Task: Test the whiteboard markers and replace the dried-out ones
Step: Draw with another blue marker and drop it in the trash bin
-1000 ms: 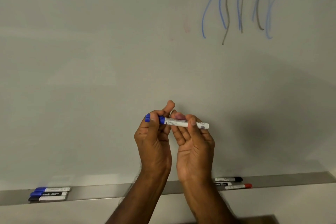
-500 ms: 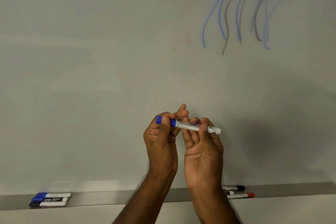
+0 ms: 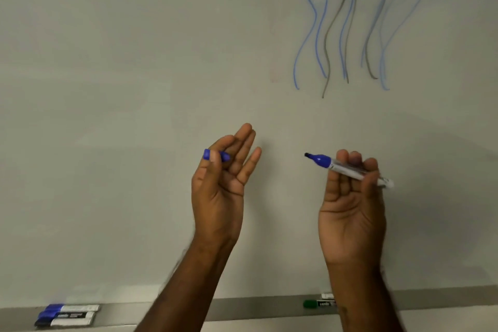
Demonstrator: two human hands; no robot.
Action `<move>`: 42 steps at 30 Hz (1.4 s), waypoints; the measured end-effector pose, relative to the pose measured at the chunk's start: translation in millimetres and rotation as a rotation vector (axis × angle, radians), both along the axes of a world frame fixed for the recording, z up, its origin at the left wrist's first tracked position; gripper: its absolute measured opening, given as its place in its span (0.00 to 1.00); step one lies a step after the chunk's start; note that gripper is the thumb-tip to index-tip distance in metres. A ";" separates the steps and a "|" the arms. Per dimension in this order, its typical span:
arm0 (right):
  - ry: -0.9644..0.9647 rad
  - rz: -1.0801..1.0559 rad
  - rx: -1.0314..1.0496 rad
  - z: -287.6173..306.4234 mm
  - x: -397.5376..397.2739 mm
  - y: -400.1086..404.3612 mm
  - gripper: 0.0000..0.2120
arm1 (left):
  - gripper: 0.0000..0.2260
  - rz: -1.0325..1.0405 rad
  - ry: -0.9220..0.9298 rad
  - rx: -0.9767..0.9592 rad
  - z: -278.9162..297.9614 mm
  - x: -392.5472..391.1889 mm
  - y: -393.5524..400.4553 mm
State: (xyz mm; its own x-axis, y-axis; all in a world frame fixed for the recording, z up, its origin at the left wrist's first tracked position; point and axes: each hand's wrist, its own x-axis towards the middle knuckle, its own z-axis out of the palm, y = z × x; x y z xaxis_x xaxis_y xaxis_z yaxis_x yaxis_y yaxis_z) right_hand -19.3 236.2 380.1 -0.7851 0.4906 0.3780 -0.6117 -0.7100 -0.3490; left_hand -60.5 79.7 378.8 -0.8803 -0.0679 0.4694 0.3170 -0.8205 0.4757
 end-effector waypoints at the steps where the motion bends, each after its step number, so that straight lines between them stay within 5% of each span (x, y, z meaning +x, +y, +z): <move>1: 0.002 -0.008 0.029 4.6 0.3 -2.0 0.13 | 0.13 -0.038 0.019 0.008 3.6 -1.3 0.1; 6: 0.007 -0.054 0.109 31.4 -3.5 1.5 0.11 | 0.13 0.091 0.026 -0.031 30.7 -5.6 -2.6; 12: 0.203 -0.318 0.392 85.5 -7.5 10.7 0.17 | 0.17 0.670 0.368 -0.450 94.2 -13.7 -18.9; 17: 0.405 -0.717 0.550 145.0 -3.4 10.0 0.09 | 0.15 1.271 0.797 -0.770 167.7 -37.7 -49.5; 22: 0.459 -0.874 0.566 197.1 -11.2 -5.2 0.05 | 0.25 1.757 0.766 -1.124 227.6 -76.1 -73.4; 29: 0.507 -0.939 0.566 226.0 -44.1 -23.6 0.05 | 0.26 1.901 0.701 -1.309 239.8 -102.3 -81.4; 33: 0.488 -0.967 0.637 229.1 -61.1 -30.6 0.11 | 0.27 1.884 0.691 -1.320 238.3 -115.8 -85.7; 42: 0.421 -0.866 0.864 224.7 -100.9 -45.6 0.06 | 0.27 1.908 0.724 -1.275 235.1 -127.6 -88.2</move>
